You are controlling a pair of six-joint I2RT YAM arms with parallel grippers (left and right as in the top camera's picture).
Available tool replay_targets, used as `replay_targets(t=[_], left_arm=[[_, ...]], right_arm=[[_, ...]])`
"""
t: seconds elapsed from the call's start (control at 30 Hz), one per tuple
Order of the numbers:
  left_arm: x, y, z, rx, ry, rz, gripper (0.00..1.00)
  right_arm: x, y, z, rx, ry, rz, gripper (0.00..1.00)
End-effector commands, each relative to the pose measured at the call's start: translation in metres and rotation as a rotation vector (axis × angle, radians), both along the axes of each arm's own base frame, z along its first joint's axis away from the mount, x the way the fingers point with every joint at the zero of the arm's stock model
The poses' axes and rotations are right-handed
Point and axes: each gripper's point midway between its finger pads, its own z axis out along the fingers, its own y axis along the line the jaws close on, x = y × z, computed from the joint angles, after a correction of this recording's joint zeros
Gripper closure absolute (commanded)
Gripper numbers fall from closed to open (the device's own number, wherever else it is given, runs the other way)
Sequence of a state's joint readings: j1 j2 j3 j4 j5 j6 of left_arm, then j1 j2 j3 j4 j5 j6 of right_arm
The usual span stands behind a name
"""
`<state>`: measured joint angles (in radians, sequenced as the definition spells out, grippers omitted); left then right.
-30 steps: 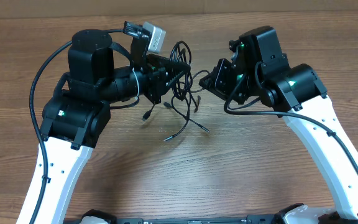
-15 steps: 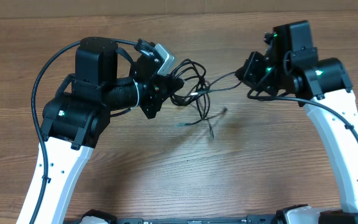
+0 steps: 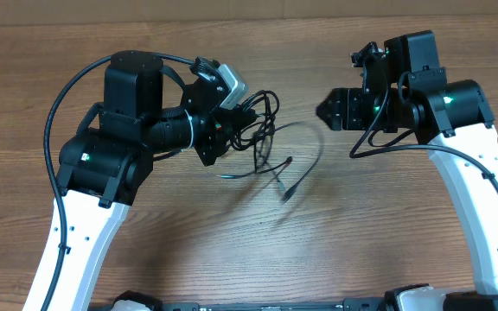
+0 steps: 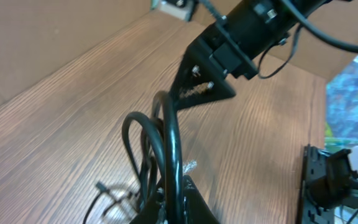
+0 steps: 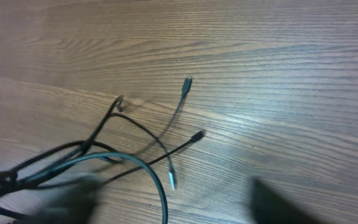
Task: Untangle cables
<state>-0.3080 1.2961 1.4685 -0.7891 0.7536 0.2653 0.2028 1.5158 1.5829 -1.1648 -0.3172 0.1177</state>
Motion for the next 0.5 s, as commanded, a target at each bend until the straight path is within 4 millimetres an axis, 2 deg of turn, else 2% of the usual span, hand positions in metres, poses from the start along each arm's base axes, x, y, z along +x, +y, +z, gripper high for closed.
replay_targets(t=[0.0,0.17,0.23,0.47], left_arm=[[-0.013,-0.008,0.016,-0.051,-0.035,-0.083,0.96],[-0.012,-0.009,0.018,-0.062,-0.027,-0.072,0.96],[-0.009,-0.009,0.022,-0.082,-0.016,-0.058,0.96],[-0.003,-0.011,0.034,-0.146,0.024,-0.015,0.96]], right_arm=[[0.001,0.004,0.002,0.018,-0.012,0.042,0.00],[-0.006,0.020,0.009,0.105,-0.003,0.110,0.00],[-0.012,0.031,0.013,0.136,-0.022,0.192,0.00],[-0.028,0.061,0.017,0.138,-0.071,0.371,0.00]])
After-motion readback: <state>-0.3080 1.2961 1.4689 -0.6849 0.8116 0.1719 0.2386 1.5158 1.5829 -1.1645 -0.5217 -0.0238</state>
